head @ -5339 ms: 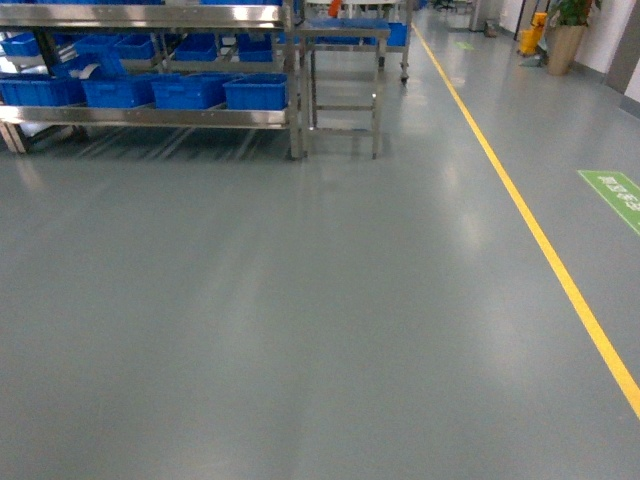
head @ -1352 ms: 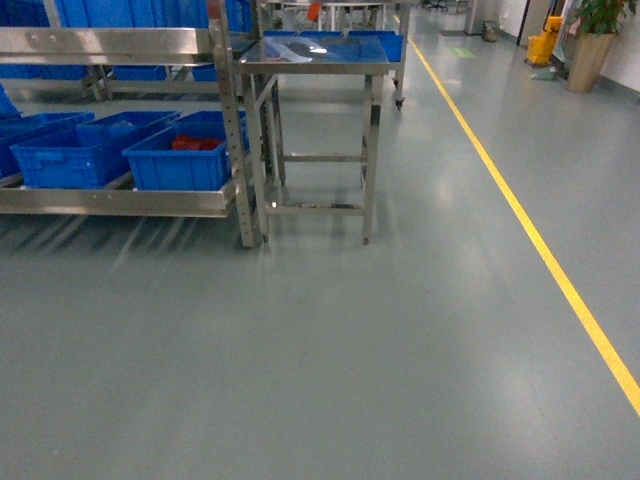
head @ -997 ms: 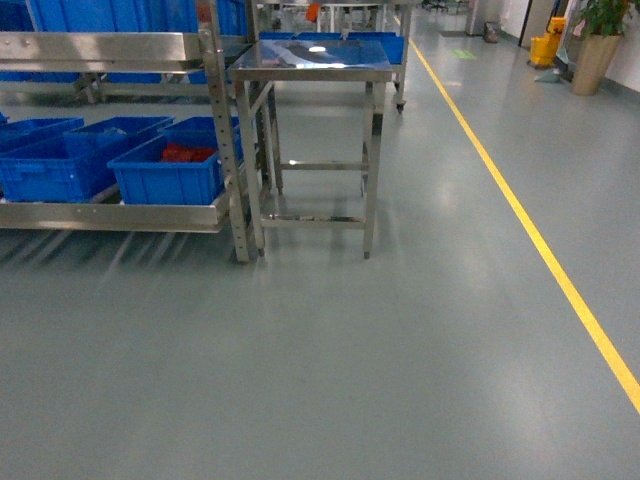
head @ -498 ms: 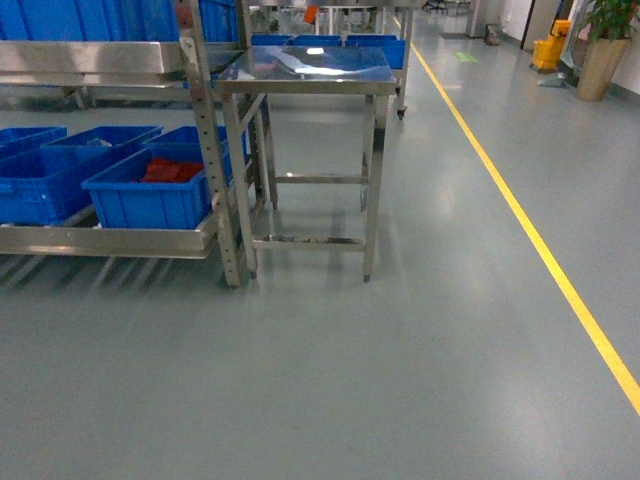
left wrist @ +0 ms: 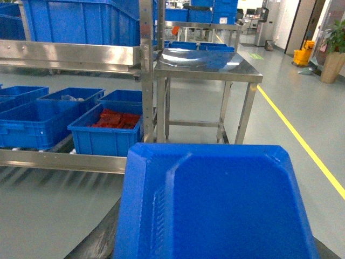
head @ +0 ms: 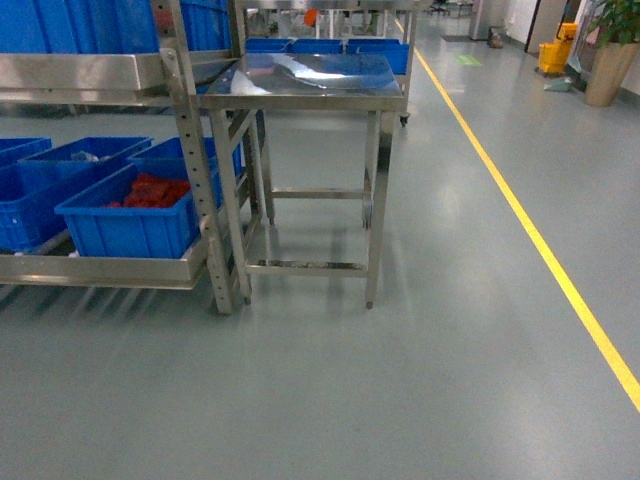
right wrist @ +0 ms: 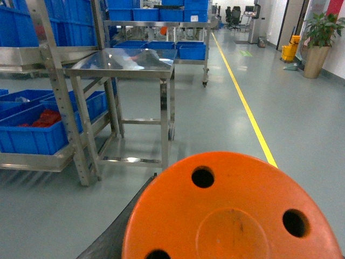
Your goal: Sort blue parts and orange caps into right shelf containers
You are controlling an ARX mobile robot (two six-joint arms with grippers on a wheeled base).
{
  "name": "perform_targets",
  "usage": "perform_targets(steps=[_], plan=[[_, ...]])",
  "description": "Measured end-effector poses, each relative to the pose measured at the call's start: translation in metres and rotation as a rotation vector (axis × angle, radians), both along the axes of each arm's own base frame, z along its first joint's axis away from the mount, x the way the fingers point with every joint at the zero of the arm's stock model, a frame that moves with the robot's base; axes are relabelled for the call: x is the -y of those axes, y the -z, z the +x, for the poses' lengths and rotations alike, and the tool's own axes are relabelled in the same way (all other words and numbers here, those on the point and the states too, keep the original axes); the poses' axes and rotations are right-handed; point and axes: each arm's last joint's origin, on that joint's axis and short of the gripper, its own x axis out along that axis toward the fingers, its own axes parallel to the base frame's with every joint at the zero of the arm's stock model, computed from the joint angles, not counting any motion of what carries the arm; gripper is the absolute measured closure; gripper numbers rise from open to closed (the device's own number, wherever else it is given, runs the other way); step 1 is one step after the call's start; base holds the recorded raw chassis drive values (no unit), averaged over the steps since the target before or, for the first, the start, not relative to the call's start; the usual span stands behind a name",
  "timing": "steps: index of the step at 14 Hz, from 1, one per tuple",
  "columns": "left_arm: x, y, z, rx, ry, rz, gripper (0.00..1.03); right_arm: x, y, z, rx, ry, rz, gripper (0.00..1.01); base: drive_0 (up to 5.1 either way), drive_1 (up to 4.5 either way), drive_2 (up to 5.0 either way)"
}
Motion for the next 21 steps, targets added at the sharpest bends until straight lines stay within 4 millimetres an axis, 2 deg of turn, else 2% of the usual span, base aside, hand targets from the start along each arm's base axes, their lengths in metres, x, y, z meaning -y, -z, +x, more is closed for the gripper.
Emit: perform_targets(steps=[21], plan=[[0.0,-0.0001,0.0,0.001,0.0,0.0,0.62,0.0,0.0,0.0,0.0,0.0,0.0,0.58,0.0,4.33,-4.3]])
